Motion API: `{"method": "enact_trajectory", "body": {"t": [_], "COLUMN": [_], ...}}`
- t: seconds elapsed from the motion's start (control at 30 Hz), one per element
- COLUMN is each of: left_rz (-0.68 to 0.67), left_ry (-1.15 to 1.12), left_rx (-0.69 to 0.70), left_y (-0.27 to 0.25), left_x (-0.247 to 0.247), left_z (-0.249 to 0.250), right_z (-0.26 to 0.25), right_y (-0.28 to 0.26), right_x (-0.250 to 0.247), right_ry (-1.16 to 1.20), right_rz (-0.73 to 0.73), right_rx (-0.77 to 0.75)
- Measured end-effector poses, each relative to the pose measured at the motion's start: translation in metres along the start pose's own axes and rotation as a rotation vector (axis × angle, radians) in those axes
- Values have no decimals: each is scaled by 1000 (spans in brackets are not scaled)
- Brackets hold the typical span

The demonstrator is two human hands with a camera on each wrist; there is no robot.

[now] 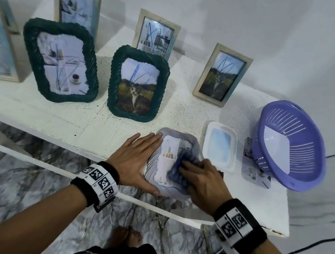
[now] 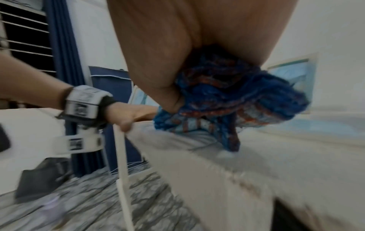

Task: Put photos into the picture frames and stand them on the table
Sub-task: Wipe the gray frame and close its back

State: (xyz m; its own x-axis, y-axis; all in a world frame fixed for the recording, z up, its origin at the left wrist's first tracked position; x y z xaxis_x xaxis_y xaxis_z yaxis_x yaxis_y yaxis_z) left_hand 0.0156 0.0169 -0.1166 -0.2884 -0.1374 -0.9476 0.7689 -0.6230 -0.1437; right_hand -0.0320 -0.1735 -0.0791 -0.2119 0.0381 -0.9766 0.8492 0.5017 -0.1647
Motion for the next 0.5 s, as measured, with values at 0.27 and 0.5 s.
{"method": "enact_trajectory", "body": {"t": [0.27, 0.5], "left_rz": [-5, -17], "left_ry": [-10, -9], "left_rx": [5, -10], "left_y": [0, 1], "left_x": [0, 2], "left_z": [2, 0], "right_z": [33, 8], "right_y": [9, -23], "right_x": [-9, -13], "right_ry": [-51, 17], "right_rz": [91, 61], "right_rx": [91, -177]}}
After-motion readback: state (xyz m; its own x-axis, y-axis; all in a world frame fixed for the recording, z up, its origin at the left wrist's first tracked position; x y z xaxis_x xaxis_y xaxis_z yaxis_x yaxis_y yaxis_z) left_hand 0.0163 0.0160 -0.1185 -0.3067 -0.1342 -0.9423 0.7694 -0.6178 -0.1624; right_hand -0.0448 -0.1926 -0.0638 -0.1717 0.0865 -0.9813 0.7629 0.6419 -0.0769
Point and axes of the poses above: each hand's wrist, its own y-axis towards the middle knuckle, its own x-axis out of the palm, z = x × y, the point moved 5 cm from there along y, towards the middle knuckle, and after that the axes turned 1 degree about y, right-handed, at the moved point
